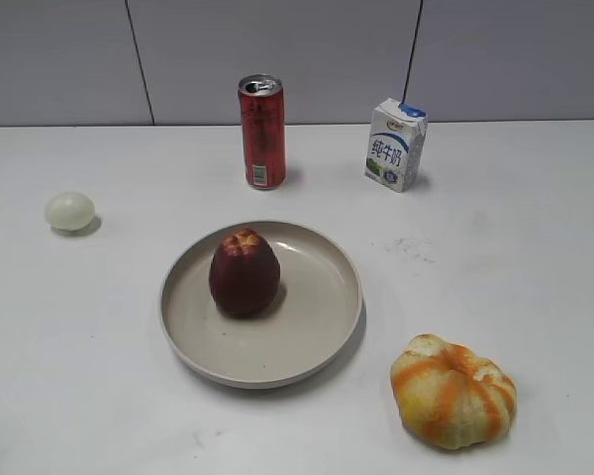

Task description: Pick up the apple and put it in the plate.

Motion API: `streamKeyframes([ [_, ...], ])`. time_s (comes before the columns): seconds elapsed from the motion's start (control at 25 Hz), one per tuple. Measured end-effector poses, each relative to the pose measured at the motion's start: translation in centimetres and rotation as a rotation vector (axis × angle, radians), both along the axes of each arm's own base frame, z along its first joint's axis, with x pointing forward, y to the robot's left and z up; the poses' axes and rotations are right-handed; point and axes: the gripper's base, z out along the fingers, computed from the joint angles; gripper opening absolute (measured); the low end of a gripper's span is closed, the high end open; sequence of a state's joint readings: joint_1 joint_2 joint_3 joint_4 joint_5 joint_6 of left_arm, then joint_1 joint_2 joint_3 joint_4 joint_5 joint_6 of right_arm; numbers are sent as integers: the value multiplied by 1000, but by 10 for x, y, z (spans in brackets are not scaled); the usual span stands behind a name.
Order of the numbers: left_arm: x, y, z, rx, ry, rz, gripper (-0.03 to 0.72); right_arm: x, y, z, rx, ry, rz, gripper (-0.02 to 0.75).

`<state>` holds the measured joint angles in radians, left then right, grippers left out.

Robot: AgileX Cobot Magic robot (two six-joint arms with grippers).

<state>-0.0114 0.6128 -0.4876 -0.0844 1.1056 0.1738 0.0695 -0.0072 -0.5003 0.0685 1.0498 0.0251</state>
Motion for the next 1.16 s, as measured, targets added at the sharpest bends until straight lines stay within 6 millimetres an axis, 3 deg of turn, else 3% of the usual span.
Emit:
streamKeyframes([
  [0.24,-35,0,17,-13,-286,15,589,0,0,0,0,0,0,339],
  [0.52,-64,1,23,-18,-487,15,589,0,0,0,0,0,0,339],
  [0.92,-84,1,23,-20,-617,16,589,0,0,0,0,0,0,339],
  [1.16,-85,1,23,-19,-622,16,589,0,0,0,0,0,0,339],
])
